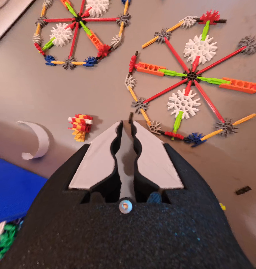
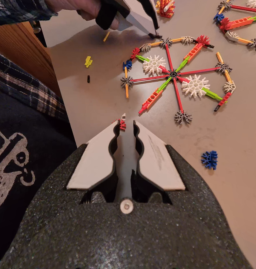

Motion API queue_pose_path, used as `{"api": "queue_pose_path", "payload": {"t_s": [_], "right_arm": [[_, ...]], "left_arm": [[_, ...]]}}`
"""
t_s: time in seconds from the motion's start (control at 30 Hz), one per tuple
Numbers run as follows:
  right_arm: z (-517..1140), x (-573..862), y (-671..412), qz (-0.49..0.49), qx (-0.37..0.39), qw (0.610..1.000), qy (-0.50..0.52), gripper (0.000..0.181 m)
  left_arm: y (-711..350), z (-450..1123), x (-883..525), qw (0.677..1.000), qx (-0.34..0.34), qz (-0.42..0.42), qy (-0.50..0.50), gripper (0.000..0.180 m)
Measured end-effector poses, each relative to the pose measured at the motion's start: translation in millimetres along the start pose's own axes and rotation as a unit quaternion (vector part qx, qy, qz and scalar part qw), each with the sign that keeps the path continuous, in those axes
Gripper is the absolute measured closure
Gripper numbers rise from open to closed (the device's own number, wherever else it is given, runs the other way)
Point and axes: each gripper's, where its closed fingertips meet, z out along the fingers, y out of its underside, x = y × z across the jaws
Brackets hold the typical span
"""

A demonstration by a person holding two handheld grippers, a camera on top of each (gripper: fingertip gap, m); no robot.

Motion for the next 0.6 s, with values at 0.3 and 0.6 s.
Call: {"api": "queue_pose_path", "payload": {"t_s": [0.3, 0.6], "right_arm": [[-1, 2, 0, 0.012, 0.003, 1.0, -0.001, 0.164], [-4, 5, 1, 0.012, 0.004, 1.0, 0.0, 0.164]], "left_arm": [[-3, 3, 6, 0.999, 0.014, 0.008, 0.028, 0.18], [-2, -8, 4, 0.999, 0.032, 0.016, 0.02, 0.18]]}}
